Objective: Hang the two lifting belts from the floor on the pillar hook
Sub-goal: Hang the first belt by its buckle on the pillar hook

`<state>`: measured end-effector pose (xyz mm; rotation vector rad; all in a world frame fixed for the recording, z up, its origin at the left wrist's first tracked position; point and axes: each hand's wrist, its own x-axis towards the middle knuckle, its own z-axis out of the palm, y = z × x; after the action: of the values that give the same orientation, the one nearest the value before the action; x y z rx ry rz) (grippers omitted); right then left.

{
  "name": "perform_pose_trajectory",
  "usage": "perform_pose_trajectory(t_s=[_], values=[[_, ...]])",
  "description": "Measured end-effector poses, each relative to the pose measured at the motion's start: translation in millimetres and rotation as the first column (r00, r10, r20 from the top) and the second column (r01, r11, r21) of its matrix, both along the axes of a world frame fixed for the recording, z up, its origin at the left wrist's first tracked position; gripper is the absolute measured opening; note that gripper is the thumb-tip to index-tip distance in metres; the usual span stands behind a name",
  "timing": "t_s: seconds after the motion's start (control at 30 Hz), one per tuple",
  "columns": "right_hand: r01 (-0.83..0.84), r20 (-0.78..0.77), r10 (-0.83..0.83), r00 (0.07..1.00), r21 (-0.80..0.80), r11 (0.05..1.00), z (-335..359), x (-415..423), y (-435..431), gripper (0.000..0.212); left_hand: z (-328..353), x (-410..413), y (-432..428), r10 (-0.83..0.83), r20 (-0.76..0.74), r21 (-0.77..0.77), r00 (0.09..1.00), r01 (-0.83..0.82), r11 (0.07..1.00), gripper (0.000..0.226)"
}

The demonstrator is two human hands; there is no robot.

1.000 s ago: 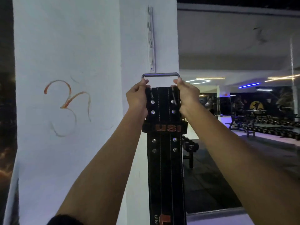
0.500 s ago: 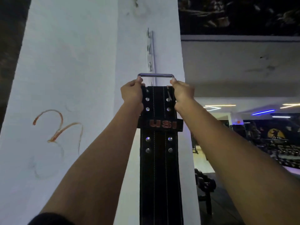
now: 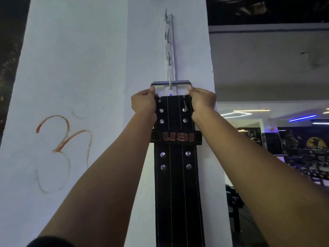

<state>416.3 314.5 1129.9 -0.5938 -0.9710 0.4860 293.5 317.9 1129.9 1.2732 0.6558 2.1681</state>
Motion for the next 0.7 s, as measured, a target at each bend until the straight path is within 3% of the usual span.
perform_pose_trajectory(t_s=[0.23,0.3,0.37,0.53,0.7], values=[[-0.037,-0.004,0.037,0.999,-0.033,0.999,-18,0,-15,0.021,-16,-3,-17,-0.008,-0.043,-0.020,0.999,0.007,1.000,0.024],[-0.061,0.032,0.063,0.998,-0.063,0.996,-28,2,-16,0.015,-27,-3,-19,0.000,-0.113,-0.007,0.994,-0.001,1.000,0.019],[-0.101,0.045,0.106,0.993,-0.099,0.990,-39,2,-21,0.024,-36,-4,-24,0.047,-0.176,-0.008,0.983,-0.049,0.999,0.020],[-0.044,0.110,0.062,0.992,-0.157,0.987,-63,6,-27,0.023,-65,-16,-40,0.161,-0.367,-0.052,0.916,-0.193,0.980,0.026],[-0.125,0.080,0.146,0.986,-0.225,0.966,-102,5,-40,0.023,-117,-22,-52,0.102,-0.297,-0.130,0.949,-0.146,0.981,0.046]])
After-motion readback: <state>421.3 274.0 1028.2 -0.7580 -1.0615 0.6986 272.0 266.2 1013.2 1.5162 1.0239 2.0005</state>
